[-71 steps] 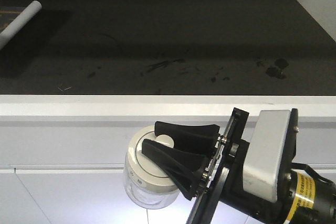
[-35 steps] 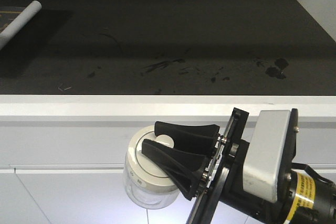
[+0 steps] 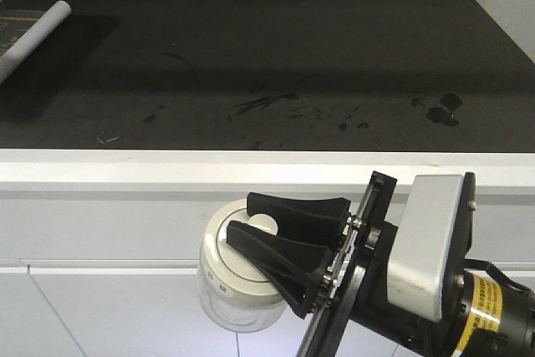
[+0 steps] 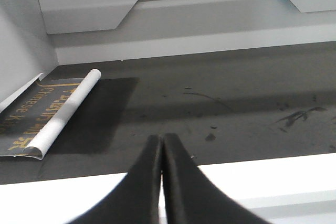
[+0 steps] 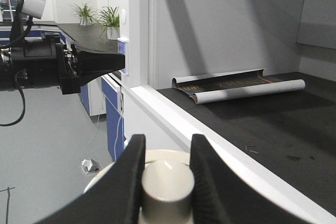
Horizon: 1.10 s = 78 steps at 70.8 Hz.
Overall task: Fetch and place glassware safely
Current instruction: 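Lift the jar and pull it out of the hood toward the robot, then hold the jar in the right gripper while the base drives away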
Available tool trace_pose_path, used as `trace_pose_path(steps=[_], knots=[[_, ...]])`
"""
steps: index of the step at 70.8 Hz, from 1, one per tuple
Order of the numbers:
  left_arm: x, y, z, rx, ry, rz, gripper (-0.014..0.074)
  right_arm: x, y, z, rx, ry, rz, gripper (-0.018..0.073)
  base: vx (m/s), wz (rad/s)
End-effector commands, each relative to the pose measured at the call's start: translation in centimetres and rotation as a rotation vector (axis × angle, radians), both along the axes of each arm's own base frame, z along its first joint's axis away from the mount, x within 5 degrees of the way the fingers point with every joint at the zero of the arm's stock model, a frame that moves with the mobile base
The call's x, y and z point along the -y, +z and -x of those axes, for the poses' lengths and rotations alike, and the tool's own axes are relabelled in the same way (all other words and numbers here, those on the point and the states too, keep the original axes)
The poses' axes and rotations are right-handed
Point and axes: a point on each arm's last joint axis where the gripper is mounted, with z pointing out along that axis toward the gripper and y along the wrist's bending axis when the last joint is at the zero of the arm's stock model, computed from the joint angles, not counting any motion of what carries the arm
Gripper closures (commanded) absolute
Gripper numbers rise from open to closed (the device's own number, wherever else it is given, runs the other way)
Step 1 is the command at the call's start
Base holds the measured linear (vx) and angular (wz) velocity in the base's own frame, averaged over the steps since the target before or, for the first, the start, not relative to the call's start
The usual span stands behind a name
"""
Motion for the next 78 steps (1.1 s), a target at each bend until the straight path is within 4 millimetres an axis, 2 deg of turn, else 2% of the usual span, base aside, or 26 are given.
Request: trace_pose_path(steps=[1,29,78], knots=[[0.13,1.52,0.02,0.093,-0.012,0.013,0.0603,0.14,2.36,0.33,0.076,0.027,-0.132,0.0562,-0.01,0.06],[0.13,1.52,0.02,0.093,-0.012,0.013,0.0603,0.14,2.37,0.33,0.076,0.027,-0.132,0.0563,-0.03,0.21],[0.13,1.52,0.02,0.093,-0.012,0.013,0.0603,0.14,2.37,0.33,0.076,0.027,-0.132,0.0563,-0.06,0.44]])
